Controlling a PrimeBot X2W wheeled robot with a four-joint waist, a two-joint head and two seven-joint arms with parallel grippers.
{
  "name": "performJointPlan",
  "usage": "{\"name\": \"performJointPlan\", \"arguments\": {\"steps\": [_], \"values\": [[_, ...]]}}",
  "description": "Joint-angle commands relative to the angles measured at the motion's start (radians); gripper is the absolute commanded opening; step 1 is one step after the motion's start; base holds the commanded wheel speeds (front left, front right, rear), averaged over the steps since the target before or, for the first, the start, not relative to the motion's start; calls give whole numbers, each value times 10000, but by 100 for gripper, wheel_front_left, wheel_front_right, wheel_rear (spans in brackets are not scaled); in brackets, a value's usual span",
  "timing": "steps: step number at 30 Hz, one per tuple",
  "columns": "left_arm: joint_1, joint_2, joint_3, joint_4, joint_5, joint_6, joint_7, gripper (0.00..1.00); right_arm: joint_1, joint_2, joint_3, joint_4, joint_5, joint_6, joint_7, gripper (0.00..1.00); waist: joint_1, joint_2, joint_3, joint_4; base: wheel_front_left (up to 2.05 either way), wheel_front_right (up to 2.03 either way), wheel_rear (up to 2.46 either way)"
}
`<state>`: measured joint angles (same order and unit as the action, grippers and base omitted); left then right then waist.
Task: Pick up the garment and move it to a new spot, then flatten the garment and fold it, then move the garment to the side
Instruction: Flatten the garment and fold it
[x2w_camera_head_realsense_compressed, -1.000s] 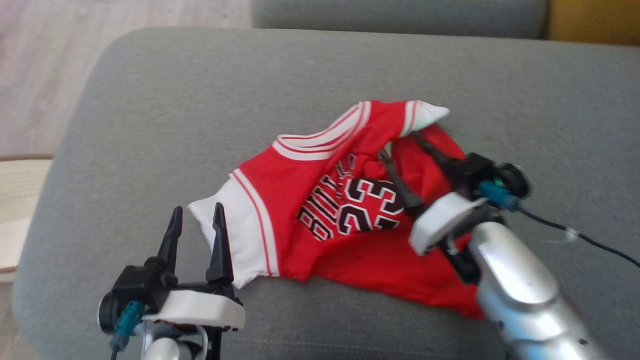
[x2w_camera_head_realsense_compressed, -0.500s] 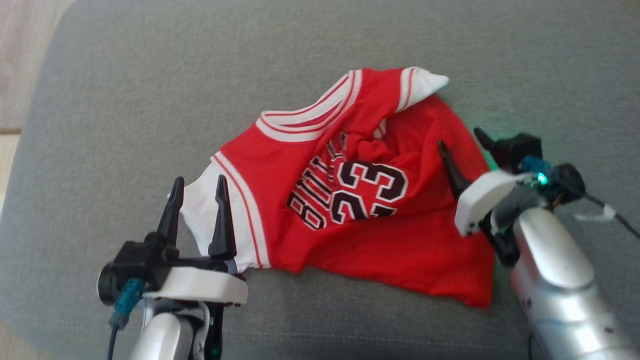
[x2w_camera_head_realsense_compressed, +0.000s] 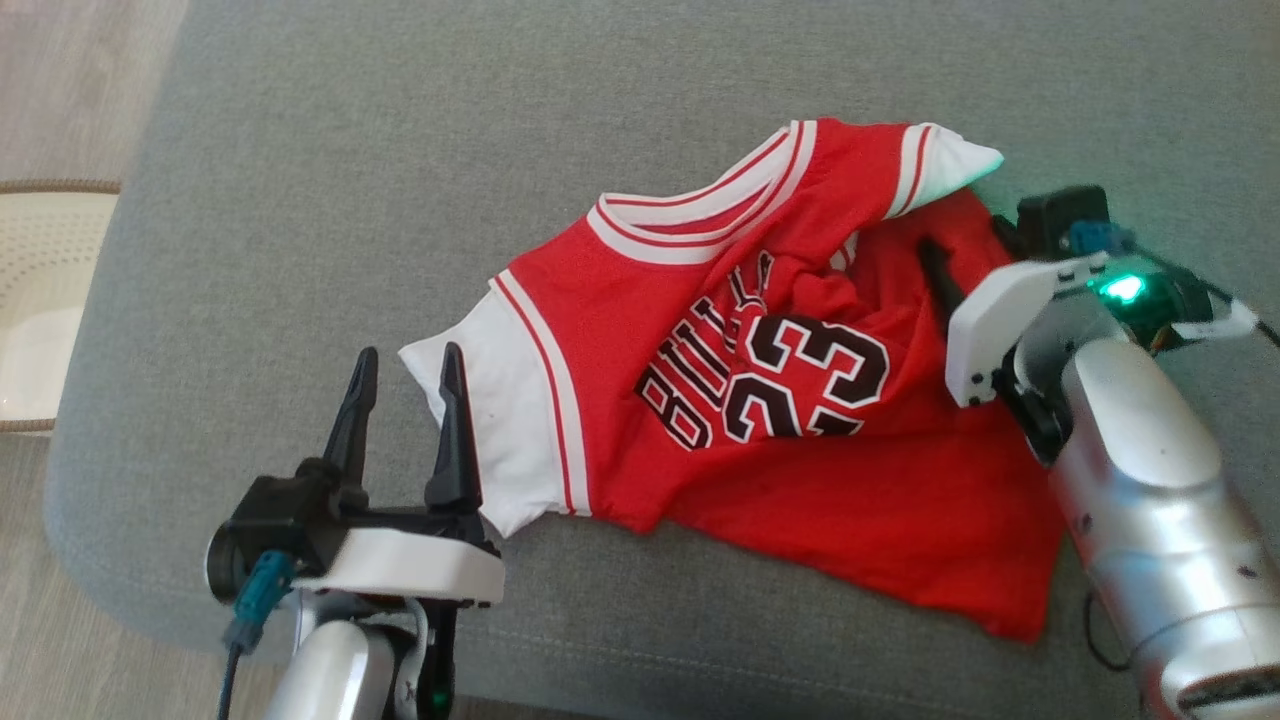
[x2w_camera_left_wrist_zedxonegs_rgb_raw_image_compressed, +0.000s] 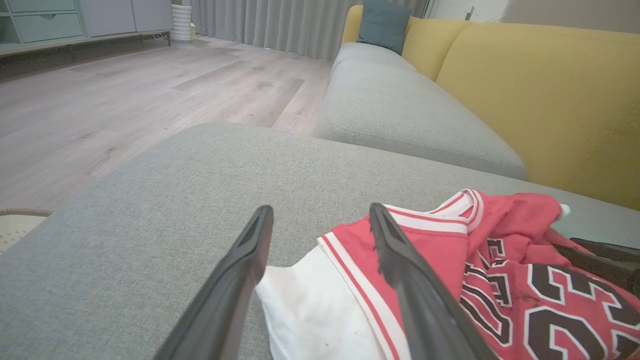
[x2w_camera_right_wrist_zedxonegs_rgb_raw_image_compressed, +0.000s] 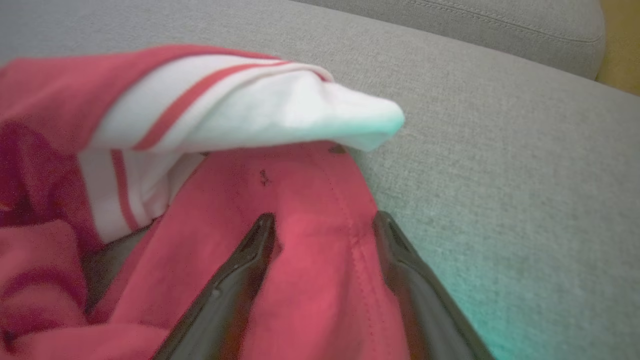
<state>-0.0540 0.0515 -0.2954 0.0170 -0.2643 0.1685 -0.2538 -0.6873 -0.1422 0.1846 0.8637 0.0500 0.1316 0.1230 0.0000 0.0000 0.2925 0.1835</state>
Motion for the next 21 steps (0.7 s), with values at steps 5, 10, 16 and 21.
{"name": "performJointPlan", "arguments": {"steps": [5, 10, 16, 21], "values": [[-398, -12, 210, -378, -122, 134, -80, 100, -492, 2, 459, 387, -24, -9, 686, 18, 0, 0, 47, 121, 0, 0, 0], [-445, -12, 200, -405, -161, 168, -80, 100, -809, -302, 465, 576, 14, -9, 730, 0, 0, 0, 143, 126, 0, 0, 0], [-535, -12, 198, -450, -195, 177, -80, 100, -1569, -920, 99, 580, -299, -9, 407, 0, 0, 0, 322, 116, 0, 0, 0], [-622, -12, 197, -461, -209, 155, -80, 100, -2233, -1484, -370, 645, -697, -9, 357, 0, 0, 0, 433, 169, 0, 0, 0]]}}
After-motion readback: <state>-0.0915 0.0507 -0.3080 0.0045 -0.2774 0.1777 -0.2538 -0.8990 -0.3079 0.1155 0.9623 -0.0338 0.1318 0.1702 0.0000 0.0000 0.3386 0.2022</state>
